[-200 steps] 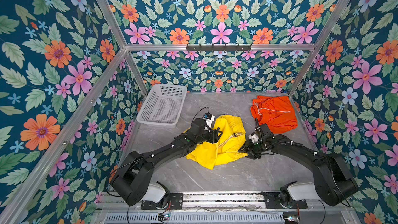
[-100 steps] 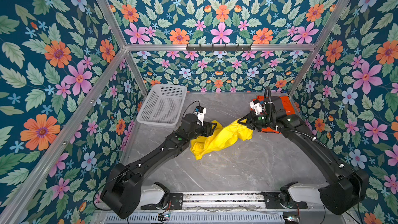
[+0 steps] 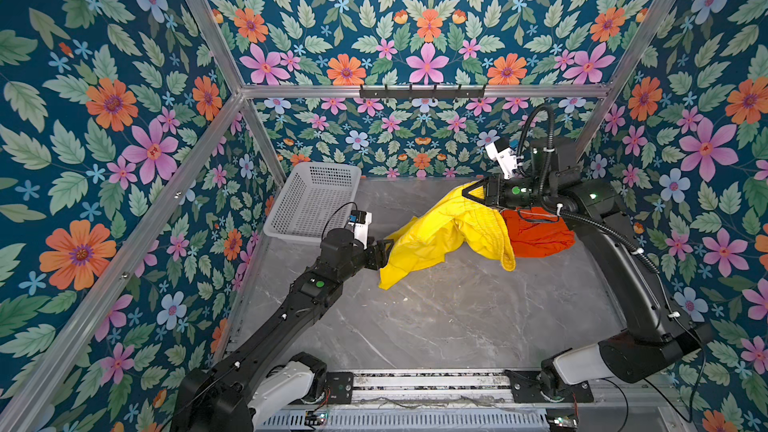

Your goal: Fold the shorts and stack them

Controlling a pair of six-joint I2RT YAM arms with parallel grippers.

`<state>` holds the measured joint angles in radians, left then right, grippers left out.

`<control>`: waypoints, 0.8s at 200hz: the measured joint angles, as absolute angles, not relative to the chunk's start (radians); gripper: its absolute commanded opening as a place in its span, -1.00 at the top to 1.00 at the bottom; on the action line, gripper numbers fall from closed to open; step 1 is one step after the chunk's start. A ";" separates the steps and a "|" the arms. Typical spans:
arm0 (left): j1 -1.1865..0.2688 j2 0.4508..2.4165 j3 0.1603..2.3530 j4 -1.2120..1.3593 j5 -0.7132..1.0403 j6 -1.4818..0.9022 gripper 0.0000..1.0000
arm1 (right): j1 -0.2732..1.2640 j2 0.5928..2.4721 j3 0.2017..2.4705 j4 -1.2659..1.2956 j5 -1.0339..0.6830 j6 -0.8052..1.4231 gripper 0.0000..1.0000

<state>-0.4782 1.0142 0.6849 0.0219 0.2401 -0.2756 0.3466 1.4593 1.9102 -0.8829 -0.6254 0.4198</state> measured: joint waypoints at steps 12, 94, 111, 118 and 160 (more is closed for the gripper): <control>-0.469 1.004 0.686 0.010 0.257 -0.202 -0.43 | 0.313 1.463 1.975 -0.918 -0.628 0.395 0.97; -0.476 1.014 0.549 0.023 0.426 0.105 -0.24 | 0.261 1.551 2.253 -1.038 -0.611 0.389 1.00; -0.495 0.991 0.482 0.090 0.437 0.130 -0.23 | 0.262 1.571 2.288 -1.046 -0.609 0.396 1.00; -0.506 0.990 0.463 0.111 0.434 0.146 -0.25 | 0.262 1.575 2.294 -1.048 -0.609 0.407 1.00; -0.558 1.083 0.420 0.201 0.415 0.299 -0.30 | 0.263 1.583 2.307 -1.051 -0.611 0.420 1.00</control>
<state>-0.5583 1.0828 0.4198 0.2008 0.4149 0.2993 0.2626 1.5833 2.3066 -1.0512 -0.6106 0.4198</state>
